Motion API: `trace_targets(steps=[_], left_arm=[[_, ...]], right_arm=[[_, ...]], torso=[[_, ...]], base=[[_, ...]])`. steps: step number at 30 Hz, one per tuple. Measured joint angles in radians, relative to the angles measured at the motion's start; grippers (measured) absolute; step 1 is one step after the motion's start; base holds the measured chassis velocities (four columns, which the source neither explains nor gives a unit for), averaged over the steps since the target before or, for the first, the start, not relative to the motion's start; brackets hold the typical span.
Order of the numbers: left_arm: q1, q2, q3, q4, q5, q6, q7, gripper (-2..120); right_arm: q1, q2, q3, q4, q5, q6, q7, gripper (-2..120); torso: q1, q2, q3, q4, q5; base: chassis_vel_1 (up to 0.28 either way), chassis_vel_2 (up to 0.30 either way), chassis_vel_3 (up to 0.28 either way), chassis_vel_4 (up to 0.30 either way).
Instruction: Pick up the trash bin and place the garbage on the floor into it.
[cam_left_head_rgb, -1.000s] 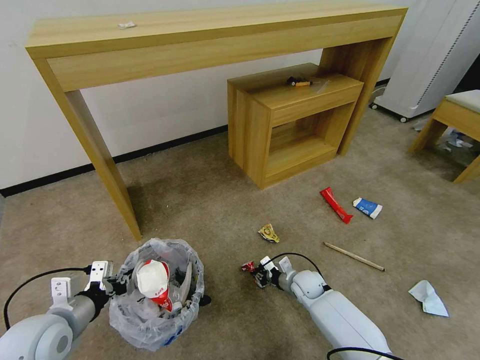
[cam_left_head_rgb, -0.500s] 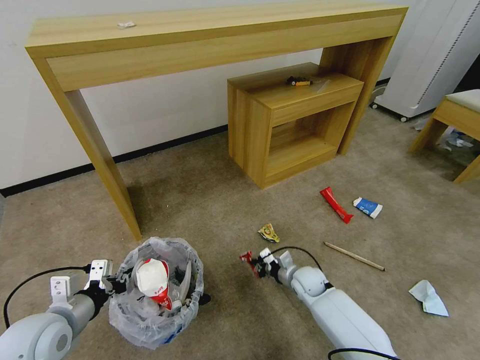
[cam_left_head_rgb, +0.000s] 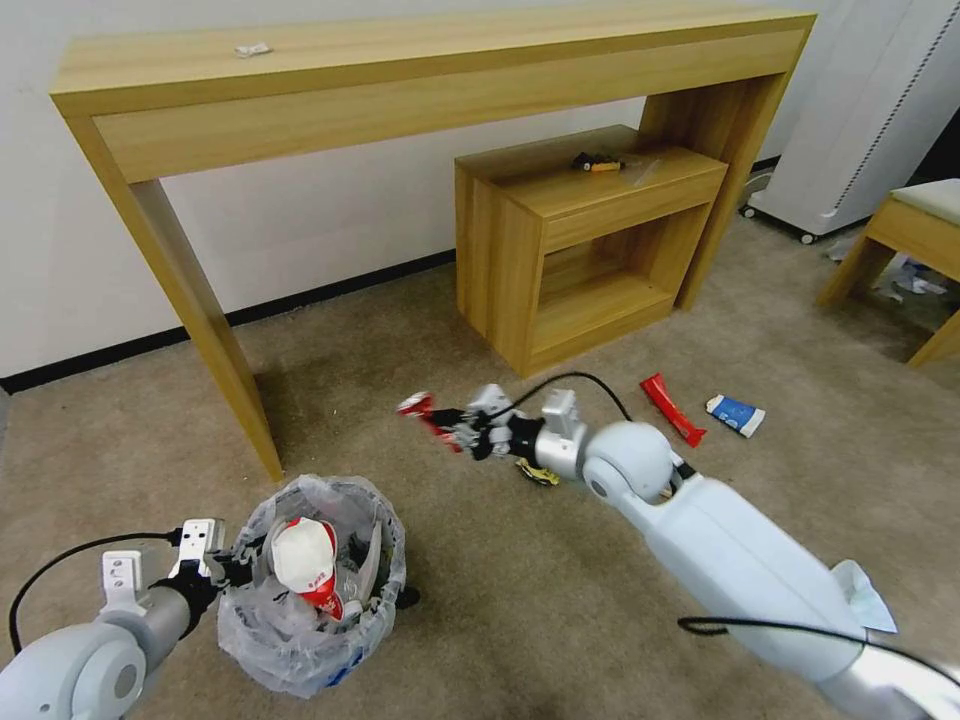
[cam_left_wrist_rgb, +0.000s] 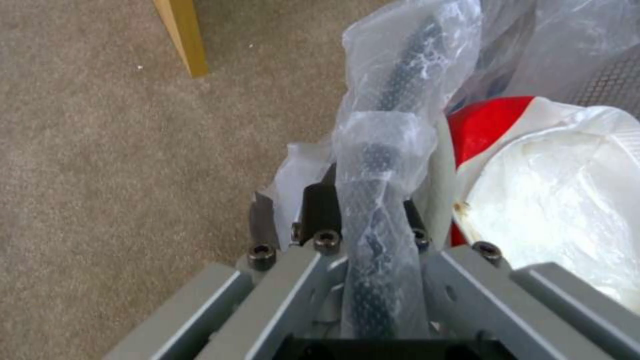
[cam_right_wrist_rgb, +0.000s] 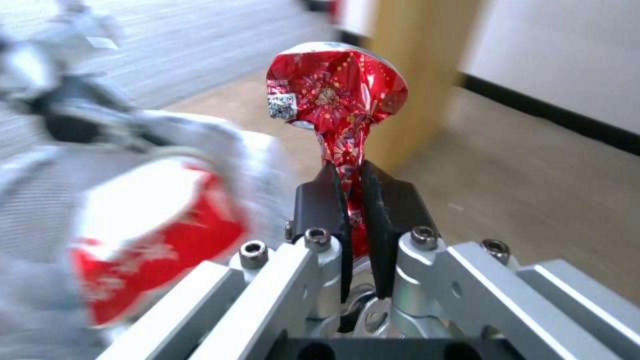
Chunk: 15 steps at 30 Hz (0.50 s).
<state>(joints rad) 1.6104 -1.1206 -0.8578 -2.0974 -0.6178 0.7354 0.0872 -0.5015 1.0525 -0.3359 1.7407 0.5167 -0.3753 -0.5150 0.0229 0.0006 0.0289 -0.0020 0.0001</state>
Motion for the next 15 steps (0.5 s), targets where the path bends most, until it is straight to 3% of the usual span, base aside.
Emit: trace_targets(steps=[1,5,15], left_arm=[[0.000,0.000,0.000,0.000,0.000,0.000,0.000,0],[-0.003,-0.002,0.001,0.001,0.002,0.000,-0.002,0],[-0.007,-0.004,0.005,0.000,0.001,0.000,-0.013,0]], right_arm=[[0.000,0.000,0.000,0.000,0.000,0.000,0.000,6],[0.091,0.051,-0.166,-0.002,0.004,0.008,-0.039,6],[0.135,0.109,-0.261,-0.055,-0.037,0.022,-0.111,6]], torso=[[0.000,0.000,0.000,0.0000,0.0000],[0.000,0.000,0.000,0.0001,-0.0001],[0.000,0.000,0.000,0.0003,0.0000]], base=[[0.000,0.000,0.000,0.000],[0.000,0.000,0.000,0.000],[0.000,0.000,0.000,0.000]])
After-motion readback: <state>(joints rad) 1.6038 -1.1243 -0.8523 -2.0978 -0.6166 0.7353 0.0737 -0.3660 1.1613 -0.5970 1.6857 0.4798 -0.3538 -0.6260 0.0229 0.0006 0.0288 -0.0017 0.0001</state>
